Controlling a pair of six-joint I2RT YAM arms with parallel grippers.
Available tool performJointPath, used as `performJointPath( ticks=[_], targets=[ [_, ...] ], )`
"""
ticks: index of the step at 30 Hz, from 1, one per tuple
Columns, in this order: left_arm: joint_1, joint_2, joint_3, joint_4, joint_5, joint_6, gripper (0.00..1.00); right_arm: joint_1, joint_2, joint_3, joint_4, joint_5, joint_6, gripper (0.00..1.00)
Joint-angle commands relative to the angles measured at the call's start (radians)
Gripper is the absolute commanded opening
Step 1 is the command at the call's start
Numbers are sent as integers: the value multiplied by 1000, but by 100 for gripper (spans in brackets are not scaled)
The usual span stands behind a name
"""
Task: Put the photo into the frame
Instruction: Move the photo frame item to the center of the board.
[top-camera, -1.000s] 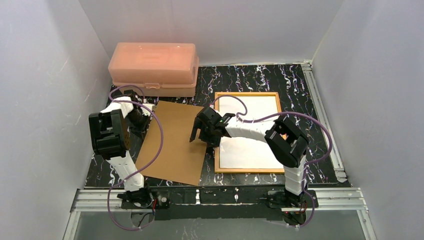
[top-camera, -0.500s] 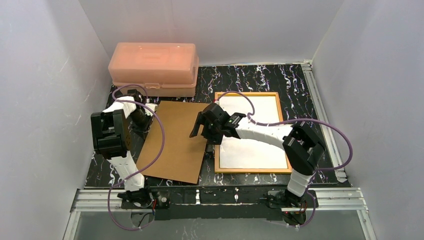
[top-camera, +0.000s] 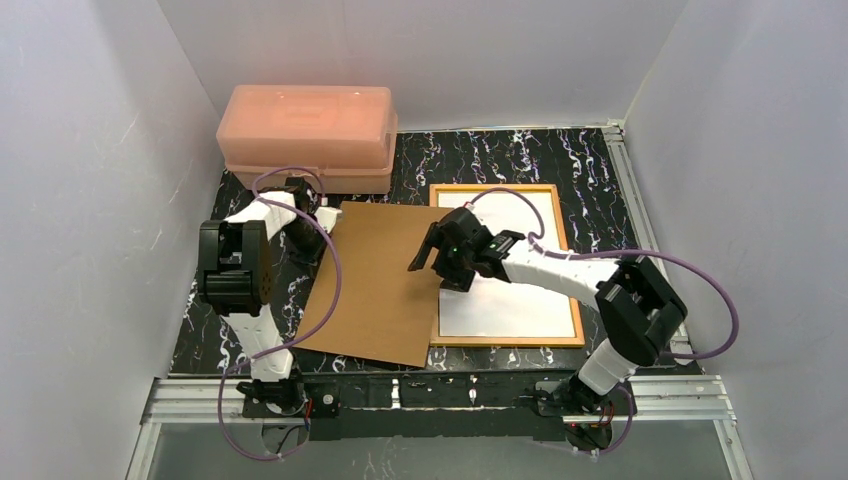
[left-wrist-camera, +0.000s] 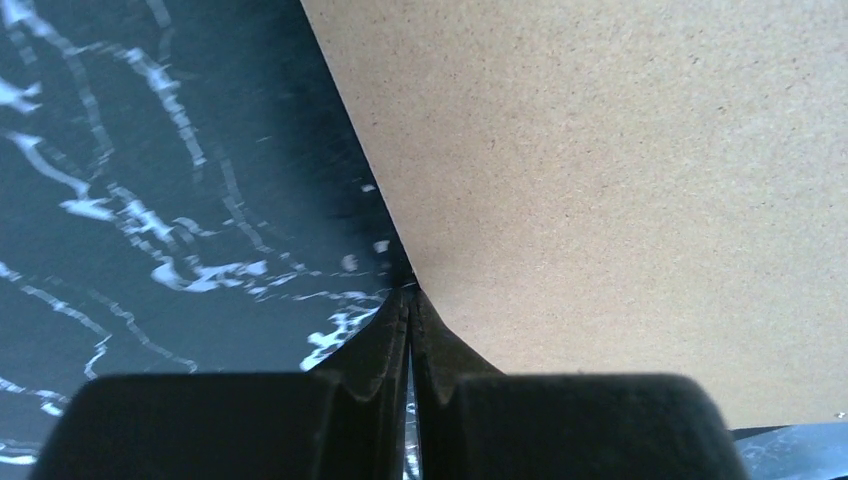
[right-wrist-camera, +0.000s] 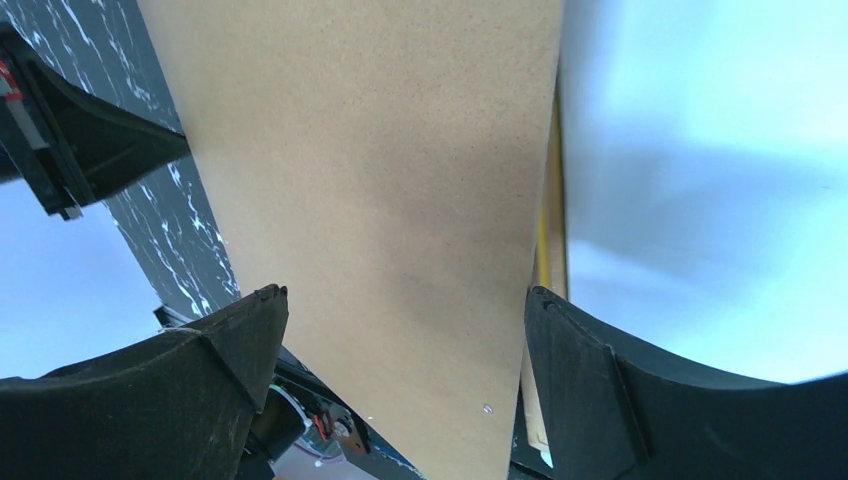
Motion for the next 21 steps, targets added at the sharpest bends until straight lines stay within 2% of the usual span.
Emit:
performJointPath(
  ticks=[1, 7, 16, 21],
  targets=[
    [-72, 37, -10, -24, 218, -62, 0, -32, -104, -39, 190, -50, 47, 94],
    [-111, 43, -4, -24, 207, -75, 0, -71, -132, -84, 175, -72, 28, 94],
    [-115, 46, -16, -10, 102, -60, 0, -109, -127, -149, 146, -115, -7, 94],
    [-116, 56, -20, -10, 66, -56, 0, -129, -127, -133, 64, -100, -88, 94]
  ],
)
